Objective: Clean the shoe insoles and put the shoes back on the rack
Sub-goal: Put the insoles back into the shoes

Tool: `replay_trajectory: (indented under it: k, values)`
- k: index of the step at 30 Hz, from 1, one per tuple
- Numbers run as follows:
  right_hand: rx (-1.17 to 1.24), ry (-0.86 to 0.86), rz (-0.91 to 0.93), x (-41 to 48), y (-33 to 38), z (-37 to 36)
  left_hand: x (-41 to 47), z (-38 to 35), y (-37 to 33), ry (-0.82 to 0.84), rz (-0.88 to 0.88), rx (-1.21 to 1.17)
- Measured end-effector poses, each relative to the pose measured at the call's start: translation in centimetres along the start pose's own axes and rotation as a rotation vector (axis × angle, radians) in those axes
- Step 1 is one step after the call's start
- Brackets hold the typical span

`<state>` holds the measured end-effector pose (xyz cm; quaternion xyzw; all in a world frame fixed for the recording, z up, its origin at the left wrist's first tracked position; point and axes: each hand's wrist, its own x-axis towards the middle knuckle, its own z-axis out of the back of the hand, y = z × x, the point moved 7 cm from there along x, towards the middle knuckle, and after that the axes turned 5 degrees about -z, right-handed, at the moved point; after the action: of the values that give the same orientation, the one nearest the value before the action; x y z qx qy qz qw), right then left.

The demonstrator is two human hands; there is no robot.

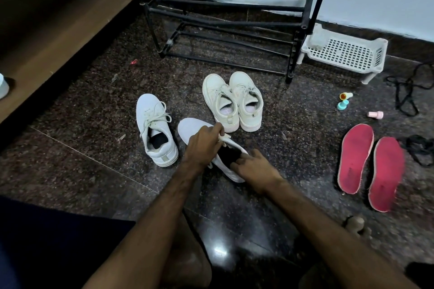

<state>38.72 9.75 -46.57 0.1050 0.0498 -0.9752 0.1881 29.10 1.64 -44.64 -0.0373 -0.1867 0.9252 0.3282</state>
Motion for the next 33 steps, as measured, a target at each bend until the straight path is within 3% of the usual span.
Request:
replay_trajectory:
  k: [4, 13, 16, 22, 25, 30, 33]
  values:
    - [-0.055, -0.260, 0.034, 2.1, 2.2, 1.0, -0.4, 1.8, 1.5, -0.051, 0.044, 0.039]
    - [-0.007, -0.462, -0.064, 10.7, 6.3, 5.0, 1.9, 7.7, 6.2, -0.194, 0.032, 0.276]
    - [-0.019, -0.438, -0.093, 12.6, 5.4, 5.0, 3.0, 8.0, 8.0, -0.200, 0.098, 0.257]
    - [0.020, -0.264, -0.177, 13.9, 3.8, 1.7, 3.4, 3.9, 10.2, -0.007, 0.206, 0.164]
    - [0.083, -0.240, -0.153, 14.3, 4.1, 1.4, 3.1, 2.6, 10.5, 0.005, 0.241, 0.144]
    - [0.206, -0.359, -0.057, 13.6, 2.8, 1.4, 2.9, 2.6, 10.6, -0.090, 0.298, 0.064]
    - [0.296, -0.433, -0.193, 12.7, -0.6, 3.2, 3.5, 3.2, 10.1, -0.170, 0.316, 0.002]
